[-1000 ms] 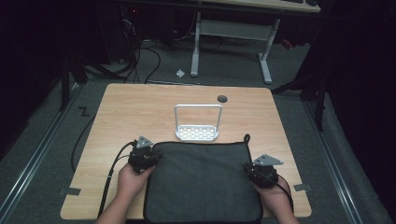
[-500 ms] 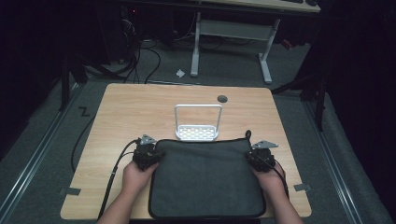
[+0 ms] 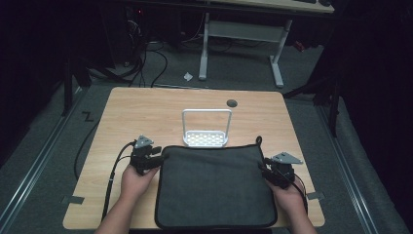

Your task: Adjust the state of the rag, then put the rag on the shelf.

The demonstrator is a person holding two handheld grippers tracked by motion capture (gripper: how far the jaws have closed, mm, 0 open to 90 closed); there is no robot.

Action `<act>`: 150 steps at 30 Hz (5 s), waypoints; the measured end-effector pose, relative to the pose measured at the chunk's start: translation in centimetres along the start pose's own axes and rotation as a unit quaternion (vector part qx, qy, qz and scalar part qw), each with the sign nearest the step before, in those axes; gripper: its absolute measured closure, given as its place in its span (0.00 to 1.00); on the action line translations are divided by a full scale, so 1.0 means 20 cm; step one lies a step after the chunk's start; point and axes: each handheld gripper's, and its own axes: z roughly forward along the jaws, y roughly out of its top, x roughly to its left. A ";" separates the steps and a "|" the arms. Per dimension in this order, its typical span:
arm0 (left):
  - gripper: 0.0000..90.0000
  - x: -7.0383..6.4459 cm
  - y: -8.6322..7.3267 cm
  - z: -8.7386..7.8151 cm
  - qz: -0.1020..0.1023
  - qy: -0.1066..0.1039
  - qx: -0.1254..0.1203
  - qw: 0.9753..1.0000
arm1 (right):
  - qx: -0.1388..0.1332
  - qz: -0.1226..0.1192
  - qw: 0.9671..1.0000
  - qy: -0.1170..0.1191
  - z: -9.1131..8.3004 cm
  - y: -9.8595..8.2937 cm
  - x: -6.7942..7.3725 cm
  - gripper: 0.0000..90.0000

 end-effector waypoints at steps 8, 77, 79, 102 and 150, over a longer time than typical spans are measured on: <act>0.55 0.07 -0.02 0.08 -0.023 0.011 0.015 1.000 | 0.002 -0.025 1.000 0.007 0.00 0.00 0.06 0.63; 0.87 0.03 -0.03 0.17 -0.022 -0.028 0.026 0.999 | 0.025 -0.245 0.940 0.238 0.19 0.15 1.46 0.90; 0.88 0.03 -0.03 0.16 -0.024 -0.030 0.024 0.999 | 0.012 -0.244 0.940 0.238 0.16 0.16 1.45 0.91; 0.94 0.08 -0.05 0.09 -0.065 -0.054 -0.047 0.995 | -0.051 -0.228 0.945 0.231 0.04 0.22 1.41 0.92; 0.94 -0.11 0.11 -0.11 -0.070 0.002 -0.080 0.994 | -0.116 -0.204 0.947 0.220 -0.15 0.23 1.29 0.91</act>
